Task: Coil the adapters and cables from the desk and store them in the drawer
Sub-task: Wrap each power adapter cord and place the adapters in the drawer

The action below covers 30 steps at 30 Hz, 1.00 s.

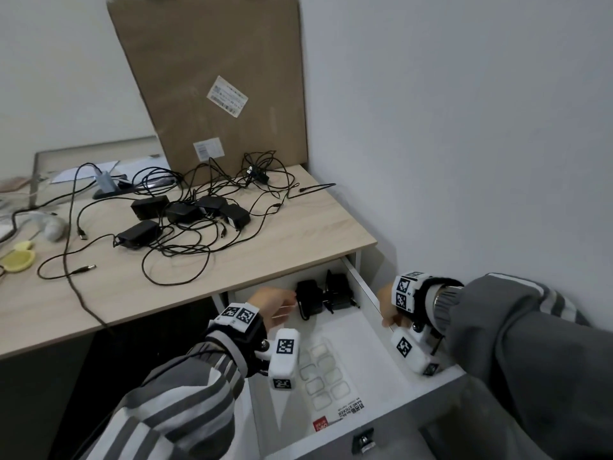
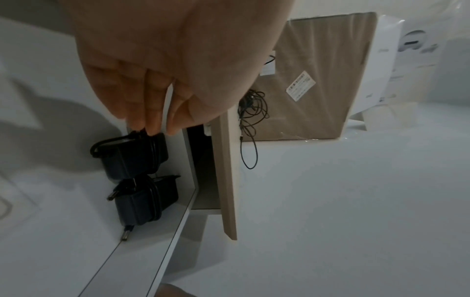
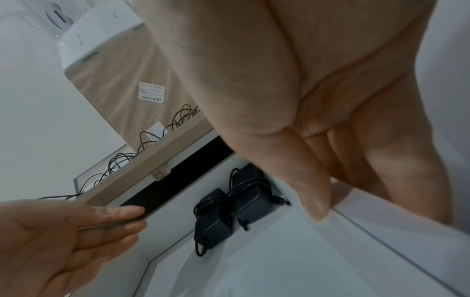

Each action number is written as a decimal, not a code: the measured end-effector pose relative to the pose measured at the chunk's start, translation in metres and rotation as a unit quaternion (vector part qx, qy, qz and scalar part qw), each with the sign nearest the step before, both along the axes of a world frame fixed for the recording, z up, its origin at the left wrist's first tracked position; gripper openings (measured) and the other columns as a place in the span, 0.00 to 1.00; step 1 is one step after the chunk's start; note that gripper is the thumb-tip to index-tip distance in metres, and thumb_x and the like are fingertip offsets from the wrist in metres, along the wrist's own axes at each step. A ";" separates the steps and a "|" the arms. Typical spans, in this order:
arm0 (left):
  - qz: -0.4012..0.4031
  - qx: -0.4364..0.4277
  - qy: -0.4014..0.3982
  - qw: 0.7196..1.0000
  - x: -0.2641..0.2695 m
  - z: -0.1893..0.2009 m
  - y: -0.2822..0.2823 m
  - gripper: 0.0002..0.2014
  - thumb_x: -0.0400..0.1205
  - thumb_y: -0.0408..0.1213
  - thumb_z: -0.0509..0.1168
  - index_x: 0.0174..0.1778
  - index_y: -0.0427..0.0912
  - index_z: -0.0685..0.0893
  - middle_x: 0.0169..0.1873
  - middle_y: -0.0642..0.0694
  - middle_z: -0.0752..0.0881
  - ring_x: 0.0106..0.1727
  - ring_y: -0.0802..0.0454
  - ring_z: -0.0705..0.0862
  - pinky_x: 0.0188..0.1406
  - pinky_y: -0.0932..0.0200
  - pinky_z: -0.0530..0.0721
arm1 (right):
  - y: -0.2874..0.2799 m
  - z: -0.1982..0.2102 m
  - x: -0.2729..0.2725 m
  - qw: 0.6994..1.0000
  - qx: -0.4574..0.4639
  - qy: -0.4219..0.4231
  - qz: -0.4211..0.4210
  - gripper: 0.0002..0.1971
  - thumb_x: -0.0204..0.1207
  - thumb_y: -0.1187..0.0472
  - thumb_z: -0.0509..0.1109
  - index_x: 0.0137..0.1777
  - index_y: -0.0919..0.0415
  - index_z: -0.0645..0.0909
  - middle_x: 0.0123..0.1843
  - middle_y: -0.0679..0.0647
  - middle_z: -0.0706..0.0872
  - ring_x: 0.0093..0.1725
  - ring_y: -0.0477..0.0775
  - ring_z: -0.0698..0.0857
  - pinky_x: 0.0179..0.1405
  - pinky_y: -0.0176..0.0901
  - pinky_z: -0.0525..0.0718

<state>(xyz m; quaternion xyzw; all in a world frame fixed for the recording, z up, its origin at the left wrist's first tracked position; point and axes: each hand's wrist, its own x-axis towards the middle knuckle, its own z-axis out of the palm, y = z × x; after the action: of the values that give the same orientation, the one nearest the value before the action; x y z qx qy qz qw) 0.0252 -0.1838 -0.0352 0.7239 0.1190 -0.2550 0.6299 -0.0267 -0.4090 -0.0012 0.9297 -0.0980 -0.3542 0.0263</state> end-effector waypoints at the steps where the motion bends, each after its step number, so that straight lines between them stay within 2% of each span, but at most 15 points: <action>1: 0.000 0.001 -0.008 1.000 -0.003 0.004 0.003 0.08 0.82 0.26 0.62 0.40 0.39 0.84 0.34 0.44 0.83 0.35 0.53 0.80 0.34 0.62 0.75 | 0.000 0.003 -0.002 1.000 -0.004 -0.006 0.005 0.13 0.78 0.55 0.69 0.31 0.56 0.78 0.31 0.49 0.83 0.28 0.47 0.79 0.29 0.37 0.79; 4: 0.004 0.003 -0.034 0.999 -0.014 0.016 0.010 0.07 0.83 0.28 0.62 0.41 0.38 0.83 0.34 0.44 0.85 0.34 0.53 0.81 0.32 0.63 0.75 | 0.001 0.008 -0.004 0.999 0.036 0.004 -0.033 0.15 0.80 0.55 0.66 0.32 0.59 0.79 0.31 0.51 0.82 0.27 0.48 0.79 0.27 0.37 0.77; 7: 0.003 0.009 -0.064 0.998 -0.024 0.030 0.014 0.07 0.84 0.30 0.61 0.42 0.38 0.83 0.34 0.44 0.87 0.34 0.53 0.82 0.32 0.64 0.76 | 0.004 0.014 -0.003 0.993 0.092 -0.015 -0.078 0.17 0.80 0.54 0.67 0.33 0.63 0.79 0.32 0.55 0.83 0.29 0.52 0.81 0.33 0.41 0.81; 9: -0.004 0.016 -0.094 0.995 -0.029 0.038 0.016 0.07 0.84 0.29 0.60 0.44 0.39 0.83 0.35 0.44 0.87 0.34 0.54 0.83 0.33 0.64 0.76 | 0.005 0.019 -0.003 0.990 0.107 -0.056 -0.077 0.15 0.78 0.52 0.68 0.38 0.64 0.82 0.33 0.54 0.84 0.31 0.53 0.83 0.40 0.42 0.83; 12: -0.018 0.027 -0.159 0.987 -0.032 0.056 0.022 0.09 0.83 0.26 0.59 0.45 0.39 0.84 0.36 0.45 0.88 0.35 0.55 0.84 0.33 0.65 0.77 | 0.008 0.025 0.008 0.969 0.172 -0.154 -0.089 0.11 0.75 0.57 0.71 0.50 0.65 0.85 0.34 0.53 0.87 0.33 0.54 0.87 0.39 0.45 0.88; 14: -0.020 0.033 -0.203 0.978 -0.028 0.069 0.028 0.10 0.82 0.25 0.58 0.47 0.39 0.83 0.36 0.46 0.88 0.35 0.55 0.84 0.34 0.65 0.77 | 0.018 0.034 0.017 0.959 0.204 -0.175 -0.093 0.10 0.75 0.61 0.69 0.50 0.68 0.85 0.37 0.57 0.89 0.37 0.56 0.90 0.42 0.50 0.90; 17: 0.006 0.038 -0.249 0.968 -0.016 0.085 0.040 0.11 0.82 0.24 0.56 0.48 0.38 0.83 0.37 0.47 0.87 0.37 0.55 0.84 0.36 0.65 0.78 | 0.040 0.050 0.032 0.935 0.257 -0.230 -0.084 0.09 0.74 0.68 0.66 0.48 0.72 0.86 0.38 0.62 0.88 0.35 0.58 0.87 0.33 0.44 0.85; 19: 0.031 0.046 -0.262 0.963 -0.004 0.090 0.051 0.11 0.82 0.24 0.56 0.49 0.38 0.83 0.38 0.46 0.87 0.38 0.55 0.83 0.37 0.64 0.77 | 0.052 0.057 0.047 0.917 0.282 -0.273 -0.073 0.08 0.73 0.68 0.66 0.45 0.70 0.87 0.39 0.63 0.89 0.35 0.58 0.86 0.30 0.41 0.83; 22: 0.064 0.064 -0.261 0.961 0.017 0.092 0.070 0.11 0.82 0.25 0.56 0.46 0.40 0.83 0.40 0.45 0.86 0.37 0.56 0.82 0.37 0.64 0.76 | 0.070 0.067 0.074 0.899 0.329 -0.281 -0.070 0.08 0.75 0.66 0.67 0.48 0.68 0.86 0.43 0.62 0.90 0.38 0.56 0.87 0.36 0.41 0.84; 24: 0.090 0.077 -0.259 0.959 0.034 0.091 0.082 0.12 0.81 0.24 0.57 0.43 0.41 0.83 0.43 0.43 0.87 0.37 0.56 0.82 0.35 0.64 0.76 | 0.085 0.075 0.096 0.896 0.338 -0.282 -0.058 0.08 0.76 0.64 0.67 0.50 0.68 0.85 0.46 0.60 0.90 0.43 0.56 0.89 0.39 0.42 0.85; 26: 0.107 0.097 -0.266 0.953 0.051 0.091 0.092 0.12 0.81 0.25 0.58 0.41 0.43 0.84 0.45 0.42 0.88 0.38 0.54 0.82 0.35 0.63 0.75 | 0.103 0.083 0.119 0.896 0.332 -0.293 -0.037 0.10 0.77 0.63 0.67 0.50 0.68 0.86 0.47 0.60 0.91 0.46 0.56 0.90 0.38 0.40 0.84; 28: 0.101 0.138 -0.281 0.945 0.067 0.092 0.101 0.10 0.81 0.28 0.60 0.45 0.43 0.86 0.45 0.43 0.87 0.39 0.55 0.79 0.36 0.63 0.75 | 0.123 0.088 0.144 0.900 0.315 -0.301 -0.009 0.11 0.77 0.60 0.68 0.50 0.67 0.86 0.47 0.59 0.91 0.46 0.55 0.90 0.36 0.40 0.84; 30: 0.074 0.171 -0.271 0.945 0.082 0.092 0.109 0.09 0.81 0.31 0.62 0.52 0.42 0.87 0.45 0.45 0.84 0.39 0.57 0.77 0.37 0.64 0.75 | 0.144 0.092 0.169 0.907 0.289 -0.305 0.023 0.13 0.75 0.56 0.69 0.50 0.66 0.87 0.46 0.59 0.91 0.46 0.56 0.89 0.41 0.43 0.86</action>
<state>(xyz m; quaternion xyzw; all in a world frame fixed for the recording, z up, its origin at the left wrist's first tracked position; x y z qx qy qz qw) 0.1075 -0.0749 0.0565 0.8516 0.0388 0.0217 0.5223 0.1423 -0.2648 0.0906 0.9613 0.0269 -0.0651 -0.2665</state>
